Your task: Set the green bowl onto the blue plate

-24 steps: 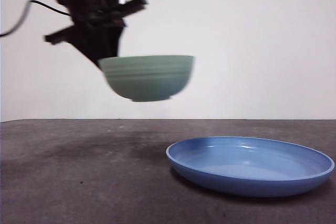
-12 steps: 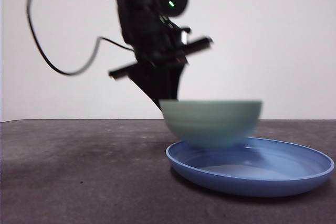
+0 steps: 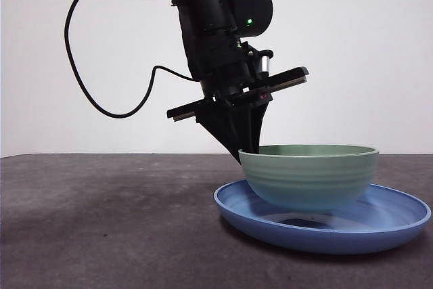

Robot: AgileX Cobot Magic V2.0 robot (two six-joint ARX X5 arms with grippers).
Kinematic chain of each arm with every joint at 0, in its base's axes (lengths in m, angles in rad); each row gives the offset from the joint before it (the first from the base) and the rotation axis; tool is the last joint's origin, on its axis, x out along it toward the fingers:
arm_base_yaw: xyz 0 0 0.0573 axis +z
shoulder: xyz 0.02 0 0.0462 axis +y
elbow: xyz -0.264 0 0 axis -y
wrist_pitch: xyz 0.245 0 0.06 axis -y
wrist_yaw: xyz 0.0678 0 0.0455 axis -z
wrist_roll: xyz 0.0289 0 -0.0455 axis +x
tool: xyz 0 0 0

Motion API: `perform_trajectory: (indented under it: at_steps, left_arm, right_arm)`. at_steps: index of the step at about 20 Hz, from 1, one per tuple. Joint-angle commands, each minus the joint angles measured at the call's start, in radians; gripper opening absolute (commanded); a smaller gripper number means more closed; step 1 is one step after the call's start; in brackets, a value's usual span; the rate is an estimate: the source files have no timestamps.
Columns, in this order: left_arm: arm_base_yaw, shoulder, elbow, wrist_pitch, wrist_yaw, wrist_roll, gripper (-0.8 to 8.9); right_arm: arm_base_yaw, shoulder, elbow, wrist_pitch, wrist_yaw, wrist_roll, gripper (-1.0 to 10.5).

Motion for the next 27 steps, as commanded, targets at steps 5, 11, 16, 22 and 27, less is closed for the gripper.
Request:
perform_trajectory:
  at_steps: [5, 11, 16, 22, 27]
  left_arm:
    - [-0.024, 0.032, 0.029, 0.016, -0.002, 0.006, 0.09]
    - [-0.026, 0.064, 0.029, 0.019, -0.005, 0.006, 0.35]
    - [-0.023, 0.064, 0.031, 0.022, -0.006, 0.004, 1.68]
    - [-0.011, 0.037, 0.092, -0.117, -0.009, 0.069, 3.48]
    - [0.012, -0.129, 0.094, -0.186, -0.039, 0.143, 5.7]
  right_arm:
    - [0.002, 0.006, 0.019, 0.009, 0.006, -0.018, 6.0]
    - [0.002, 0.006, 0.019, 0.009, 0.006, -0.018, 6.0]
    - [0.002, 0.006, 0.019, 0.009, 0.006, -0.017, 6.0]
    - [0.002, 0.006, 0.019, 0.009, 0.006, -0.018, 6.0]
    - [0.002, 0.006, 0.019, 0.008, 0.006, -0.018, 6.0]
